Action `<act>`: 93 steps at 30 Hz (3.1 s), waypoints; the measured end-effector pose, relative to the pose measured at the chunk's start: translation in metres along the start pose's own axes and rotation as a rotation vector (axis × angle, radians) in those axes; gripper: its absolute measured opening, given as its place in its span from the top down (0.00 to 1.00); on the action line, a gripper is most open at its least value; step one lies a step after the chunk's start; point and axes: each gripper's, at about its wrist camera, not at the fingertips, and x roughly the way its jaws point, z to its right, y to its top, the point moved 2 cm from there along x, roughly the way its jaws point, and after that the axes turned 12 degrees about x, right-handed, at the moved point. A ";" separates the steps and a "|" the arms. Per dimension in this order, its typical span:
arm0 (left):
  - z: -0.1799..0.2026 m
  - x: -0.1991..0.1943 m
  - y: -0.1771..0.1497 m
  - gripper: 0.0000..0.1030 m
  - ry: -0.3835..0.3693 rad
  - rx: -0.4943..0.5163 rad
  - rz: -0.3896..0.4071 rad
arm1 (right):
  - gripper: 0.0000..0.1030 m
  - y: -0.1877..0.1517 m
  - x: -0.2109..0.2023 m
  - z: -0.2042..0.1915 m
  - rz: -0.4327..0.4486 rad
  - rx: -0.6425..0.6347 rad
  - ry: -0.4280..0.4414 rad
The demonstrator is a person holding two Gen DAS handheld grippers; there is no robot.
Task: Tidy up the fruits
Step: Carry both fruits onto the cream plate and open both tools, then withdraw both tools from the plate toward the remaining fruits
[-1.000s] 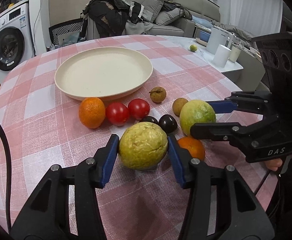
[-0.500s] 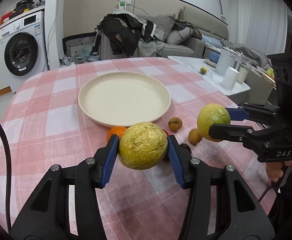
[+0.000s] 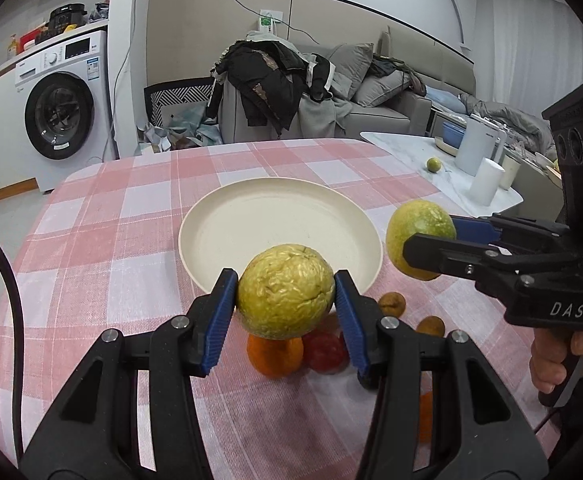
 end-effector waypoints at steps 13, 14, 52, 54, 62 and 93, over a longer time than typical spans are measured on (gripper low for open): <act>-0.016 0.044 0.005 0.55 0.035 -0.018 -0.042 | 0.50 0.017 0.046 0.016 -0.054 0.076 -0.042; -0.016 0.047 0.005 0.55 0.037 -0.018 -0.047 | 0.50 0.017 0.050 0.018 -0.064 0.087 -0.043; -0.010 -0.055 -0.023 0.00 0.105 -0.011 0.017 | 0.02 -0.009 0.001 0.013 -0.032 0.015 -0.129; -0.009 -0.063 -0.028 0.00 0.109 -0.013 0.017 | 0.01 -0.012 -0.005 0.013 -0.033 0.020 -0.132; -0.008 -0.076 -0.039 0.00 0.112 -0.024 -0.003 | 0.01 -0.026 -0.014 0.012 -0.064 -0.005 -0.146; 0.074 -0.036 -0.057 0.00 -0.145 0.119 -0.147 | 0.03 -0.049 -0.007 0.030 -0.231 -0.102 -0.179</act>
